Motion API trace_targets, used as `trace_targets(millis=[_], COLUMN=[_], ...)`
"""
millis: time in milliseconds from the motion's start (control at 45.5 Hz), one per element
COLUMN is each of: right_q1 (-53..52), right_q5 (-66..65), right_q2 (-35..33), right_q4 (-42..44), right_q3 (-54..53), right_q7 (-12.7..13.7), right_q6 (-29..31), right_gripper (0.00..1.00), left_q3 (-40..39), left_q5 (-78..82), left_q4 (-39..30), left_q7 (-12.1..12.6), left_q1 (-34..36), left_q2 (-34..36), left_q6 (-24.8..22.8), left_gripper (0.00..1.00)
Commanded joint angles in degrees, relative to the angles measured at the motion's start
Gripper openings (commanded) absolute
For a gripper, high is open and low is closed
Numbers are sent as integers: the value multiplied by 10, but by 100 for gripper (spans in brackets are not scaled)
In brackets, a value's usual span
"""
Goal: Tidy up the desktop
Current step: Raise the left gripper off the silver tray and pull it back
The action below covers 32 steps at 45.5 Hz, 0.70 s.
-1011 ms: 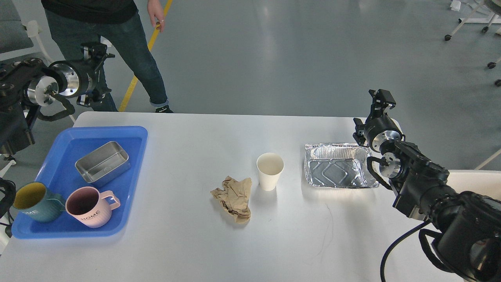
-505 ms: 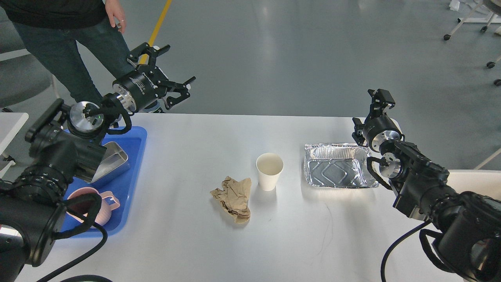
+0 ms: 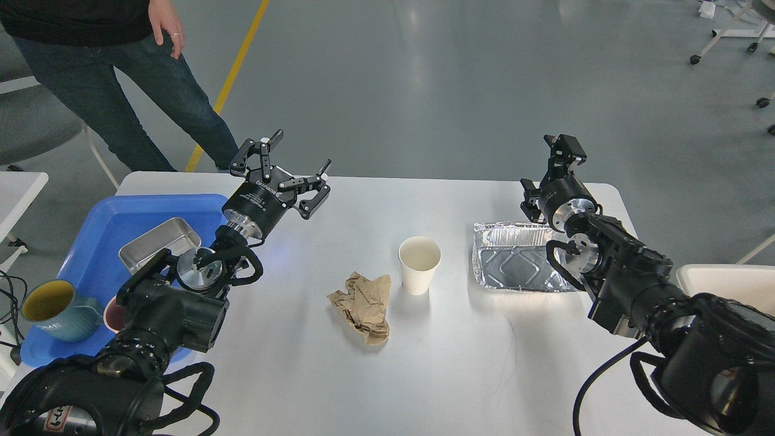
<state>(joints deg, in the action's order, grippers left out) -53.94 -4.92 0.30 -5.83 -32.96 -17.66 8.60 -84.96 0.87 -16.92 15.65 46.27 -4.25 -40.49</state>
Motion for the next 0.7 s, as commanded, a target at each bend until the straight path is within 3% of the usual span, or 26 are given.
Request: trace_targets(millis=[0,681], right_q1=[-7,-5], right_q5=[0,10], right_q2=[-5,2], right_q4=[2,-15], right_q3=[0,-5], right_q7=[0,-1], right_q6=[0,34], right_gripper=[100,100], left_q3=[1,2], left_q5=[0,0], left_q4=[0,1], left_q7=[-4,-7], left_q1=[-11,-36], left_q2=[1,-5], left_q6=[1,2], left_gripper=[97,97])
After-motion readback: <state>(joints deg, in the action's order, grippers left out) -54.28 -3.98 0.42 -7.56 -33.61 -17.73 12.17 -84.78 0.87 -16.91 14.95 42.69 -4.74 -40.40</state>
